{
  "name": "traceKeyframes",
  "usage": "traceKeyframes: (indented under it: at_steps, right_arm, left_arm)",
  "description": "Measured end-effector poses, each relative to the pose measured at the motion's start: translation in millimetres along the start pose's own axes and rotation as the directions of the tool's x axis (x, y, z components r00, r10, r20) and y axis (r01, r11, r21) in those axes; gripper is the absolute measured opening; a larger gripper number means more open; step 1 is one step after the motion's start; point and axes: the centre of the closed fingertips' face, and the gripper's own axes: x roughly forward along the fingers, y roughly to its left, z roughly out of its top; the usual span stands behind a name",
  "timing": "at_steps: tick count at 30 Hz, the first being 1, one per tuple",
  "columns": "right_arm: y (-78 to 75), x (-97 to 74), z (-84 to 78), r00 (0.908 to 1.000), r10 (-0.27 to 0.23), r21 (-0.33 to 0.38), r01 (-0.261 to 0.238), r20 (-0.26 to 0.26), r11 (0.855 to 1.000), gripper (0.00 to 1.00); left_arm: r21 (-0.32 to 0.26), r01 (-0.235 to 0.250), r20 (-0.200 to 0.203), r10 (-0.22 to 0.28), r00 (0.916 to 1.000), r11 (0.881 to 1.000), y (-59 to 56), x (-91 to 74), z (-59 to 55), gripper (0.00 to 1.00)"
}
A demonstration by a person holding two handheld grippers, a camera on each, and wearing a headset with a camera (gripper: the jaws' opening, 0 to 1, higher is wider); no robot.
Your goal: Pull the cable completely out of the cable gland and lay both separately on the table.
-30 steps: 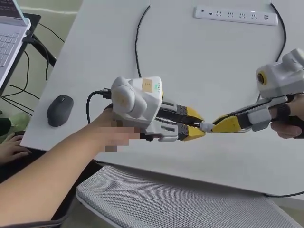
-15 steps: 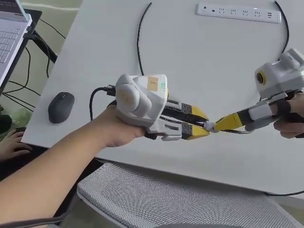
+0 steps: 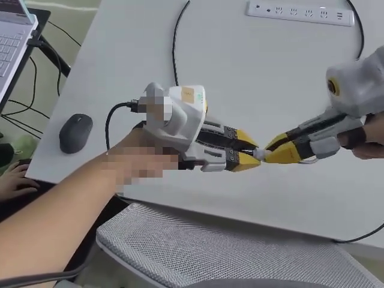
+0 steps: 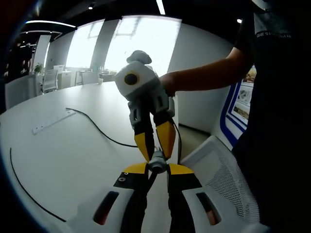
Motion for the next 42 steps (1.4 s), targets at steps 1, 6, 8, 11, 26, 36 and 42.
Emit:
traceKeyframes:
  at_steps: [1,6,8,11,26,36,42]
  right_arm:
    - [0.7,0.1,0.2,0.9999,-0.015,-0.023,0.015,-0.005,1.000,0.06]
    - [2.3,-1.3,2.3,0.9908,-0.133,-0.263,0.122,-0.024,0.957,0.06]
    - [2.5,-0.7,2.3,0.9858,-0.166,-0.327,0.150,-0.022,0.933,0.06]
    - [0.7,0.4,1.6,0.9694,-0.243,-0.463,0.201,-0.033,0.863,0.06]
    - [-8.3,8.3,-2.6,0.8548,-0.518,-0.814,0.323,0.033,0.482,0.07]
    - [-12.8,2.4,-1.6,0.8652,-0.500,-0.782,0.337,0.038,0.524,0.08]
    - [-12.0,-2.1,1.4,0.8750,-0.482,-0.727,0.362,0.049,0.583,0.08]
  left_arm:
    - [-0.010,0.002,0.004,-0.002,1.0000,1.000,-0.4,-0.5,0.8,0.14]
    - [-0.079,0.008,0.031,-0.006,0.9995,0.997,-0.6,-1.2,3.8,0.14]
    - [-0.085,0.011,0.033,-0.008,0.9994,0.996,-1.1,-1.2,3.9,0.14]
    - [-0.102,0.012,0.033,-0.009,0.9994,0.995,0.0,-0.8,2.4,0.14]
    - [-0.215,0.011,0.038,-0.003,0.9993,0.977,6.0,-2.5,-7.8,0.15]
    - [-0.198,0.007,0.033,-0.001,0.9995,0.980,5.6,0.1,-7.0,0.15]
    - [-0.167,-0.001,0.043,0.008,0.9990,0.986,6.3,0.6,-3.3,0.15]
